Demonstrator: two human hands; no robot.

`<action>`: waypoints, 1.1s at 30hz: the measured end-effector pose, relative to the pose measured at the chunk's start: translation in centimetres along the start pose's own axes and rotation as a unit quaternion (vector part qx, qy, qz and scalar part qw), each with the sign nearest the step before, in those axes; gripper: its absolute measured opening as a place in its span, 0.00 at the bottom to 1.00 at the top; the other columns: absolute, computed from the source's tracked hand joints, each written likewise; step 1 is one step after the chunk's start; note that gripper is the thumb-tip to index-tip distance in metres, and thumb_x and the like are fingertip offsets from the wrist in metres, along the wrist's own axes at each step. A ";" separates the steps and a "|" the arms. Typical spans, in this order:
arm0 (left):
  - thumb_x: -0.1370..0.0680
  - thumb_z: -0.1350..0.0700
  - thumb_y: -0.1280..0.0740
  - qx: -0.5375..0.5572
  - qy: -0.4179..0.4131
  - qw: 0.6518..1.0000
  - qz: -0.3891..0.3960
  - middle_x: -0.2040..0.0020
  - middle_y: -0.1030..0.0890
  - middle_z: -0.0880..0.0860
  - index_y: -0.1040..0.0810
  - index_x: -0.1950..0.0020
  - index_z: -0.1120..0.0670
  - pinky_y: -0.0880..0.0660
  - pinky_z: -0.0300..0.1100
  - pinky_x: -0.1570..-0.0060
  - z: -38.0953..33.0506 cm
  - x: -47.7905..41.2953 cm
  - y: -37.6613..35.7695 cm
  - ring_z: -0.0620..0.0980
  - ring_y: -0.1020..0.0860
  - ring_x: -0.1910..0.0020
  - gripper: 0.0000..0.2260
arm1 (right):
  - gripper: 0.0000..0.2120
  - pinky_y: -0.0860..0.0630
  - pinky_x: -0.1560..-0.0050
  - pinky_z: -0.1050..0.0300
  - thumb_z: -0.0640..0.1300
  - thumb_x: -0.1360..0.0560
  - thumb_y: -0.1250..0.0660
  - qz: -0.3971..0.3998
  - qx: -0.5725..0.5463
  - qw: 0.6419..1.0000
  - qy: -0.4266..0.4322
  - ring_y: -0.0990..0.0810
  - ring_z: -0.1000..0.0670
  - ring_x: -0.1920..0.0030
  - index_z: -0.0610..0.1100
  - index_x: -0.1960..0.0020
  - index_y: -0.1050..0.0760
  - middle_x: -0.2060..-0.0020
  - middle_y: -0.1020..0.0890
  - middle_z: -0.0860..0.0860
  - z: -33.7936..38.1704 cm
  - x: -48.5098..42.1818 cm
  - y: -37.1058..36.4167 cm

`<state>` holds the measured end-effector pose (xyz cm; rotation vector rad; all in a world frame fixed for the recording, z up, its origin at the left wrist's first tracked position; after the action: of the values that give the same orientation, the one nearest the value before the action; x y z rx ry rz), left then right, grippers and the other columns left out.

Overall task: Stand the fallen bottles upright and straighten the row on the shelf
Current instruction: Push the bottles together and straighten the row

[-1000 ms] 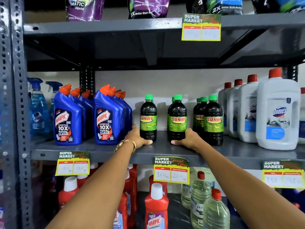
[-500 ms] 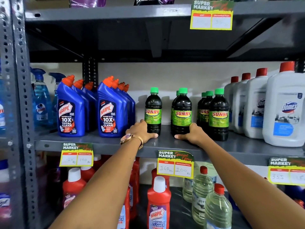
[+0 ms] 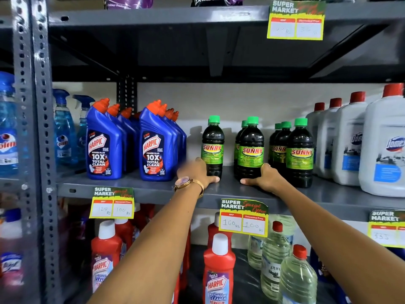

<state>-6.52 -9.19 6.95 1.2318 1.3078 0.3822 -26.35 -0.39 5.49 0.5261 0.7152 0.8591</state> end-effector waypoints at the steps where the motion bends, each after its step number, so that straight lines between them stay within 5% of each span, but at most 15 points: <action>1: 0.32 0.33 0.31 -0.001 -0.001 1.000 -0.001 0.40 0.22 0.57 0.31 0.37 0.58 0.34 0.46 0.58 0.1 0.0 0.0 0.58 0.23 0.44 0.35 | 0.32 0.31 0.46 0.56 0.51 0.32 0.23 0.000 -0.001 1.000 -0.002 0.24 0.40 0.38 0.38 0.35 0.29 0.37 0.23 0.40 0.0 0.0 0.0; 6: 0.32 0.33 0.32 0.003 0.002 1.000 0.011 0.39 0.23 0.58 0.32 0.35 0.58 0.33 0.46 0.57 0.3 -0.2 -0.4 0.59 0.24 0.43 0.36 | 0.33 0.30 0.45 0.54 0.52 0.33 0.23 0.001 -0.009 1.000 -0.013 0.25 0.40 0.37 0.38 0.35 0.30 0.37 0.24 0.40 -0.1 0.1 0.0; 9: 0.30 0.33 0.35 0.057 0.036 0.994 0.081 0.34 0.27 0.60 0.35 0.30 0.58 0.28 0.50 0.45 0.9 -0.1 -1.6 0.61 0.26 0.38 0.38 | 0.34 0.28 0.39 0.51 0.52 0.33 0.23 0.001 -0.007 1.000 -0.013 0.25 0.40 0.36 0.37 0.35 0.30 0.36 0.24 0.40 0.3 0.5 0.2; 14: 0.26 0.29 0.47 0.039 0.047 0.975 0.214 0.24 0.40 0.60 0.40 0.24 0.53 0.44 0.52 0.28 0.7 0.6 -3.6 0.60 0.40 0.26 0.39 | 0.34 0.28 0.34 0.47 0.53 0.33 0.23 0.005 0.003 1.000 -0.017 0.24 0.39 0.36 0.38 0.33 0.29 0.37 0.22 0.39 0.2 0.8 0.2; 21: 0.28 0.27 0.48 0.024 0.070 0.970 0.233 0.22 0.48 0.59 0.44 0.23 0.51 0.49 0.53 0.26 1.3 1.0 -3.7 0.58 0.47 0.24 0.41 | 0.32 0.27 0.36 0.49 0.51 0.33 0.22 0.008 0.004 1.000 -0.001 0.23 0.40 0.38 0.38 0.35 0.26 0.40 0.20 0.40 0.7 1.0 0.4; 26: 0.26 0.29 0.47 0.035 0.054 0.975 0.214 0.23 0.42 0.58 0.41 0.24 0.52 0.43 0.48 0.29 1.3 0.4 -4.2 0.58 0.42 0.26 0.38 | 0.22 0.21 0.47 0.58 0.43 0.37 0.19 0.113 -0.116 0.987 -0.015 0.17 0.48 0.46 0.40 0.47 0.22 0.42 0.17 0.40 -0.9 3.1 1.8; 28: 0.26 0.30 0.47 0.039 0.047 0.977 0.206 0.23 0.40 0.58 0.40 0.24 0.52 0.42 0.48 0.30 1.1 0.1 -4.3 0.58 0.40 0.26 0.37 | 0.21 0.22 0.40 0.48 0.42 0.36 0.20 0.048 -0.184 0.981 -0.032 0.17 0.43 0.46 0.32 0.49 0.22 0.44 0.18 0.34 -3.4 3.6 4.6; 31: 0.24 0.33 0.46 0.046 0.044 0.979 0.195 0.24 0.38 0.57 0.38 0.25 0.53 0.40 0.45 0.32 0.7 0.0 -4.2 0.58 0.38 0.27 0.34 | 0.13 0.21 0.43 0.46 0.39 0.37 0.20 -0.177 -0.281 0.942 -0.053 0.18 0.42 0.49 0.40 0.61 0.24 0.56 0.18 0.41 -7.2 4.8 9.5; 33: 0.24 0.33 0.46 0.040 0.042 0.979 0.194 0.25 0.37 0.58 0.37 0.25 0.53 0.39 0.45 0.33 0.6 0.0 -4.2 0.58 0.36 0.28 0.34 | 0.24 0.23 0.40 0.45 0.44 0.39 0.18 -0.271 -0.259 0.922 -0.098 0.22 0.38 0.41 0.39 0.49 0.26 0.47 0.21 0.41 -8.8 4.7 11.3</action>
<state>-7.68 -11.06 3.34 1.5572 1.1589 0.6716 -36.31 10.92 5.72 -0.0717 0.3897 0.4329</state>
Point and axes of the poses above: each hand's wrist, its own x-axis away from the middle knuckle, its own y-axis out of the back of the hand, z = x × y, the point moved 8 cm from there along -x, towards the middle knuckle
